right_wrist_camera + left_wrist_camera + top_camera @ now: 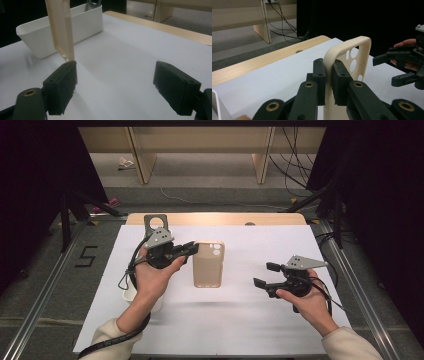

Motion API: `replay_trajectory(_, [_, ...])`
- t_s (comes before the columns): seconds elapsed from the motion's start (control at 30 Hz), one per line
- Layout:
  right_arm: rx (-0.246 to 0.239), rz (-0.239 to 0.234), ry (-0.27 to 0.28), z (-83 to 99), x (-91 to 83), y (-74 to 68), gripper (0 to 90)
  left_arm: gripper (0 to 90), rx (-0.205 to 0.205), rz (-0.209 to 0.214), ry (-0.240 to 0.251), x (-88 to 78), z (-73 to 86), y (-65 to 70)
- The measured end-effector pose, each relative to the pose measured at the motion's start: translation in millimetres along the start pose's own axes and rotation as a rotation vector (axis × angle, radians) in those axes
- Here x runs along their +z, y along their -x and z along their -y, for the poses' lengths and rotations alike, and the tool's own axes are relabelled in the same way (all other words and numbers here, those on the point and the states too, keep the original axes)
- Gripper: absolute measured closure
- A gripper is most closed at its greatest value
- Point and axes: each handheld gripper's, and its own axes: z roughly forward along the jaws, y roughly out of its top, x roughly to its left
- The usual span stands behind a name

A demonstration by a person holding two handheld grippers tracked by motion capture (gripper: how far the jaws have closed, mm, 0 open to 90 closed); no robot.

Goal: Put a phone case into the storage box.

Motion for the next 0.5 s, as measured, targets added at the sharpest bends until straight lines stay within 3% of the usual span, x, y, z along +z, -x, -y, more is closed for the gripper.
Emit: replay_trajectory(0.5, [0.014, 0.01, -0.001, 2.8, -3.8, 1.0, 20.0, 81.9, 0.008, 0.003, -0.001, -9.3, -8.9, -7.0])
